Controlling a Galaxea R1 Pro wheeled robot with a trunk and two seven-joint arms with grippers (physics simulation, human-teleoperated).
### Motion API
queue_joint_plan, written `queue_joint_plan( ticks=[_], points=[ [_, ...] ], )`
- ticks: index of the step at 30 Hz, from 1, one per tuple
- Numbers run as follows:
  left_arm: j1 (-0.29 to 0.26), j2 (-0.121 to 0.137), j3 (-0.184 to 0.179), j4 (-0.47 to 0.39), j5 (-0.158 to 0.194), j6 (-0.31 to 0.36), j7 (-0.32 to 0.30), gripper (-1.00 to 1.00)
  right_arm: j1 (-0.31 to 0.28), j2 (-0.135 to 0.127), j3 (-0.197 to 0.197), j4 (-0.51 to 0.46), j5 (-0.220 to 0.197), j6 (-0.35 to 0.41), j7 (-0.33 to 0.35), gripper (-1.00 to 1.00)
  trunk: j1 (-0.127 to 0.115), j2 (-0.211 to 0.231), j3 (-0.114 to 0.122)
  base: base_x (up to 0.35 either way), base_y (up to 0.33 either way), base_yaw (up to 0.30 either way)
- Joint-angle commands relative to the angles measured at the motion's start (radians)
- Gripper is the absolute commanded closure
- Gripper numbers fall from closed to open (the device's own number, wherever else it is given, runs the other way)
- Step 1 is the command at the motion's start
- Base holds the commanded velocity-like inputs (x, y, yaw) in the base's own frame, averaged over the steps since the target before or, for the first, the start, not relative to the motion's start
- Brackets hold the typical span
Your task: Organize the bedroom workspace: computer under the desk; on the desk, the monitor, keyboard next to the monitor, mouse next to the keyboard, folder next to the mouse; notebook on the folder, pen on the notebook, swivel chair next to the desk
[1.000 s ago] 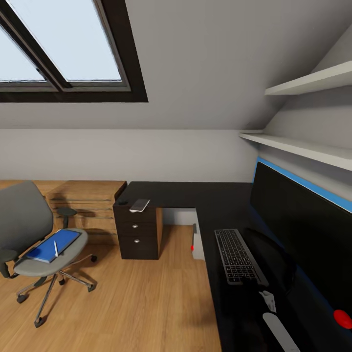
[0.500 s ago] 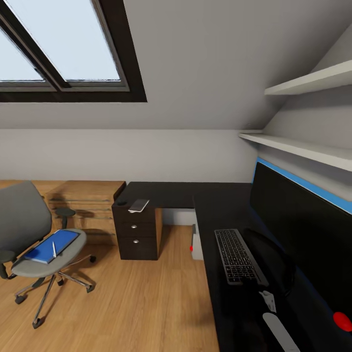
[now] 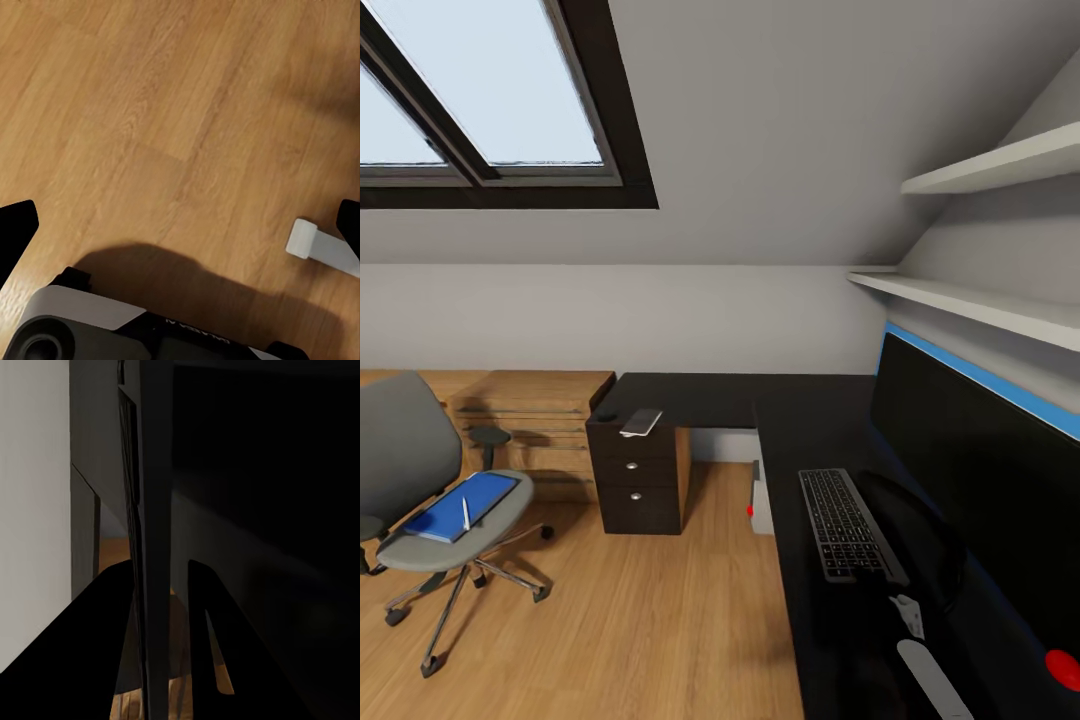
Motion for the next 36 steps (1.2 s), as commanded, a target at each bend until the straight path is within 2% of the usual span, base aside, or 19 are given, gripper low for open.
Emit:
queue_joint_plan(
  ticks=[1, 36],
  points=[
    [0.0, 0.001, -0.002, -0.002, 0.005, 0.003, 0.007, -1.0, 0.0, 0.0, 0.001, 0.003, -0.015, 0.0, -0.076, 1.0, 0.0, -0.001, -0.001, 0.002, -0.001, 0.0],
    [0.0, 0.001, -0.002, -0.002, 0.005, 0.003, 0.007, -1.0, 0.0, 0.003, 0.001, 0.0, -0.019, 0.002, -0.076, 1.0, 0.0, -0.001, -0.001, 0.0, 0.0, 0.0]
  ],
)
